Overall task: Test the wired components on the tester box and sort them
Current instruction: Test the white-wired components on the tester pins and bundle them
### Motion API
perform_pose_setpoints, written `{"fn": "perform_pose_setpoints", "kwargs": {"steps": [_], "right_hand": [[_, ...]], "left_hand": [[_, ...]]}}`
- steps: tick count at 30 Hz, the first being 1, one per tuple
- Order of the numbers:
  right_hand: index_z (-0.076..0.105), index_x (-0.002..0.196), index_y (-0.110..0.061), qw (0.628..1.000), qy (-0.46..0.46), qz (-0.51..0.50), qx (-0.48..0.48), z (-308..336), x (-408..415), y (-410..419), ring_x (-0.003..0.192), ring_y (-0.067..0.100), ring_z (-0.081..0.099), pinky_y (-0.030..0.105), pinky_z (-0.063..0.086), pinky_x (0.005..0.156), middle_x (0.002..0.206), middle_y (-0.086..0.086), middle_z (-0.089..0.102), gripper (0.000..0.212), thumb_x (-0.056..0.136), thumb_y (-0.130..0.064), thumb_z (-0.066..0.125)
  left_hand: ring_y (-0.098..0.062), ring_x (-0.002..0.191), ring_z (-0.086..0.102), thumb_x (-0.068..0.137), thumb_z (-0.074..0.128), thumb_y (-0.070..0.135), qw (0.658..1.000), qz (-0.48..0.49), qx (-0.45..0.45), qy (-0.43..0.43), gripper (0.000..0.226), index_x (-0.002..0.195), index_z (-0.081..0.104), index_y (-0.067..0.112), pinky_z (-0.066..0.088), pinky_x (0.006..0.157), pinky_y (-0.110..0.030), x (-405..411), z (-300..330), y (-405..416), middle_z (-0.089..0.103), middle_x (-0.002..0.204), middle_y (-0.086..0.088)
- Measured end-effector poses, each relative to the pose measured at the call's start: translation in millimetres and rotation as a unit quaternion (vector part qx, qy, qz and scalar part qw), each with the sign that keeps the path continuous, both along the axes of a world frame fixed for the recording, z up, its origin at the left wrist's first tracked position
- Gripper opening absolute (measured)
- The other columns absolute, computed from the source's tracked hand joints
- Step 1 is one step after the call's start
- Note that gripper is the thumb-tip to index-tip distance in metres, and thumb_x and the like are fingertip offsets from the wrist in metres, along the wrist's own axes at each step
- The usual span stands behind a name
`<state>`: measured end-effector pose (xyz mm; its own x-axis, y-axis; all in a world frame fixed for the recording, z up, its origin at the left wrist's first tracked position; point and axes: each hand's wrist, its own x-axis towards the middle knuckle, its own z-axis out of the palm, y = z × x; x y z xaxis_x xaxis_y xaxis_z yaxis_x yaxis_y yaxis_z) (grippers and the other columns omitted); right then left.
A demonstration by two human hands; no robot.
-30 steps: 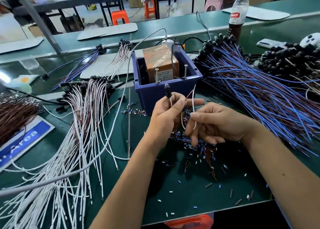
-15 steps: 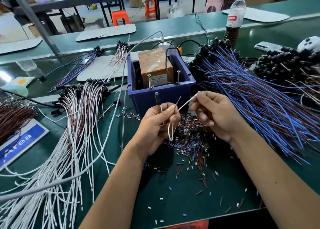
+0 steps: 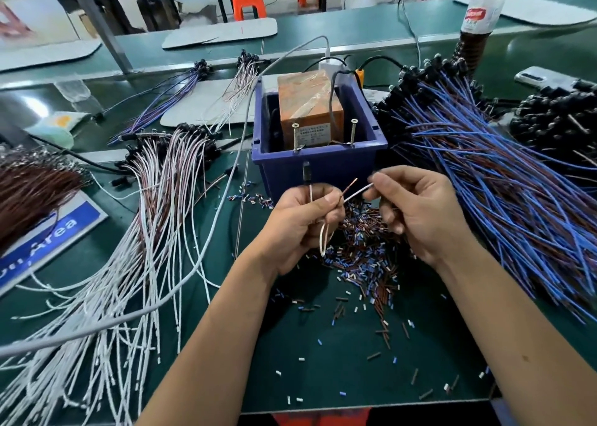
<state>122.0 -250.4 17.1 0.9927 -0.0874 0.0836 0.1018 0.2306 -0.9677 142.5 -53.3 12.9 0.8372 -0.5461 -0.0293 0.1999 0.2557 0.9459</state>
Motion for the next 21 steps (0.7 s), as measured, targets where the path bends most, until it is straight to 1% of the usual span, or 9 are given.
{"fn": "perform_pose_setpoints", "kwargs": {"steps": [4,5,7,9,11,14,17,19,21], "right_hand": [[0.072,0.084,-0.011,0.999,0.011,-0.036,0.039,3,1,-3,0.041,0.008,0.049,0.017,0.033,0.034,0.072,0.008,0.072,0.013,0.089,-0.023,0.073],[0.071,0.086,-0.010,0.997,0.017,-0.056,0.049,3,2,-6,0.041,0.007,0.049,0.016,0.033,0.034,0.071,0.006,0.072,0.011,0.093,-0.019,0.071],[0.070,0.097,-0.009,0.997,0.024,-0.076,0.020,3,5,-10,0.041,0.008,0.049,0.017,0.033,0.035,0.071,0.006,0.072,0.005,0.097,-0.013,0.070],[0.069,0.110,-0.012,0.997,0.033,-0.063,-0.030,3,5,-4,0.039,0.010,0.048,0.018,0.032,0.034,0.071,0.008,0.072,0.017,0.094,-0.016,0.073],[0.067,0.115,-0.015,0.998,0.040,-0.043,-0.017,3,4,2,0.038,0.009,0.046,0.017,0.029,0.032,0.069,0.007,0.069,0.027,0.091,-0.021,0.075],[0.069,0.105,-0.012,0.998,0.030,-0.033,0.051,9,3,-1,0.038,0.005,0.044,0.015,0.027,0.032,0.069,0.004,0.065,0.028,0.083,-0.030,0.072],[0.074,0.087,-0.013,0.998,0.034,0.011,0.046,11,-1,-5,0.040,0.004,0.044,0.013,0.026,0.031,0.069,0.001,0.064,0.021,0.087,-0.033,0.068],[0.081,0.088,-0.016,0.997,0.032,0.063,0.032,11,-4,0,0.042,0.005,0.045,0.013,0.028,0.032,0.072,0.001,0.066,0.021,0.088,-0.031,0.066],[0.082,0.092,-0.017,0.996,0.027,0.081,0.022,10,-5,6,0.043,0.005,0.046,0.013,0.029,0.032,0.074,0.003,0.067,0.018,0.087,-0.024,0.067]], "left_hand": [[-0.016,0.057,0.017,0.100,0.055,0.018,1.000,0.012,-0.017,0.003,0.017,0.084,0.060,0.015,0.011,0.048,-0.029,-2,0,2,0.046,0.064,0.004],[-0.015,0.057,0.017,0.100,0.055,0.018,1.000,0.016,-0.020,0.001,0.018,0.083,0.061,0.014,0.012,0.048,-0.028,-2,1,3,0.046,0.064,0.004],[-0.019,0.061,0.014,0.100,0.055,0.019,0.999,0.029,-0.028,-0.001,0.018,0.084,0.062,0.014,0.012,0.049,-0.029,-2,2,4,0.046,0.064,0.004],[-0.017,0.059,0.015,0.100,0.056,0.021,0.999,0.039,-0.035,-0.001,0.018,0.084,0.063,0.016,0.012,0.050,-0.030,-4,3,2,0.048,0.065,0.003],[-0.011,0.055,0.021,0.100,0.056,0.021,0.999,0.038,-0.037,-0.008,0.019,0.083,0.064,0.019,0.012,0.048,-0.029,-6,3,-3,0.050,0.066,0.003],[-0.008,0.052,0.022,0.102,0.055,0.021,0.998,0.039,-0.044,-0.032,0.018,0.086,0.063,0.017,0.016,0.041,-0.021,-10,5,-11,0.052,0.067,0.003],[-0.004,0.046,0.025,0.104,0.054,0.020,0.995,0.069,-0.045,-0.053,0.016,0.089,0.060,0.016,0.022,0.038,-0.015,-13,7,-15,0.056,0.067,0.004],[-0.001,0.042,0.029,0.107,0.053,0.016,0.992,0.099,-0.037,-0.067,0.018,0.090,0.060,0.015,0.024,0.037,-0.014,-15,8,-16,0.057,0.067,0.003],[0.002,0.040,0.037,0.108,0.050,0.011,0.988,0.128,-0.020,-0.081,0.020,0.090,0.060,0.012,0.029,0.038,-0.012,-15,8,-17,0.058,0.066,0.002]]}}
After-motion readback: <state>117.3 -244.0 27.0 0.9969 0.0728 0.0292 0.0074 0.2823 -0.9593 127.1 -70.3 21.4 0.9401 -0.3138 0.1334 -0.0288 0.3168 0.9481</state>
